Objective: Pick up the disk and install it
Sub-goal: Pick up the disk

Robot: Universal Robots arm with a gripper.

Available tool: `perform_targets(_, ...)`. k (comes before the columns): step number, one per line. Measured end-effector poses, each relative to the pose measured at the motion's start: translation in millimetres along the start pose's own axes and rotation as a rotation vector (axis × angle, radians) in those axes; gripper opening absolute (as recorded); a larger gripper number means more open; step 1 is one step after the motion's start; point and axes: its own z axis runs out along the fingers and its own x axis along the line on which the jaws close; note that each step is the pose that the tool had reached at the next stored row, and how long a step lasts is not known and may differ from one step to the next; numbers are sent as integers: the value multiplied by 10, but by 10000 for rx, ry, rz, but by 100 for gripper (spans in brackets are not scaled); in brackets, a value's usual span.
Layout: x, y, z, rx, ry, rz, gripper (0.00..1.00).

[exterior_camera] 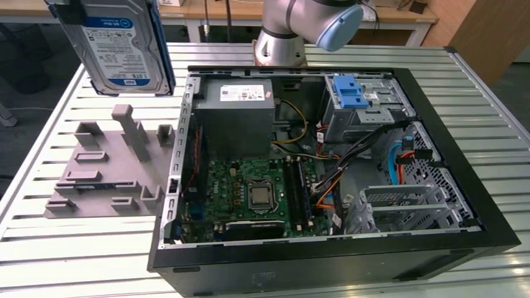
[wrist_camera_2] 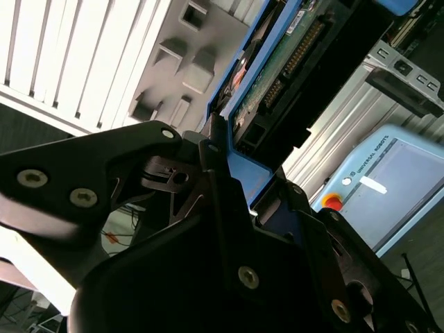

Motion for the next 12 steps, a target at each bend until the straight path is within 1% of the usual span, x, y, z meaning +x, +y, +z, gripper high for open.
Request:
perform_targets(2, 5, -41, 1, 0, 0, 1, 37)
perform_targets(7, 23, -206, 6, 0, 0, 1, 37)
perform_targets(12, 35, -391, 18, 0, 2, 0, 37)
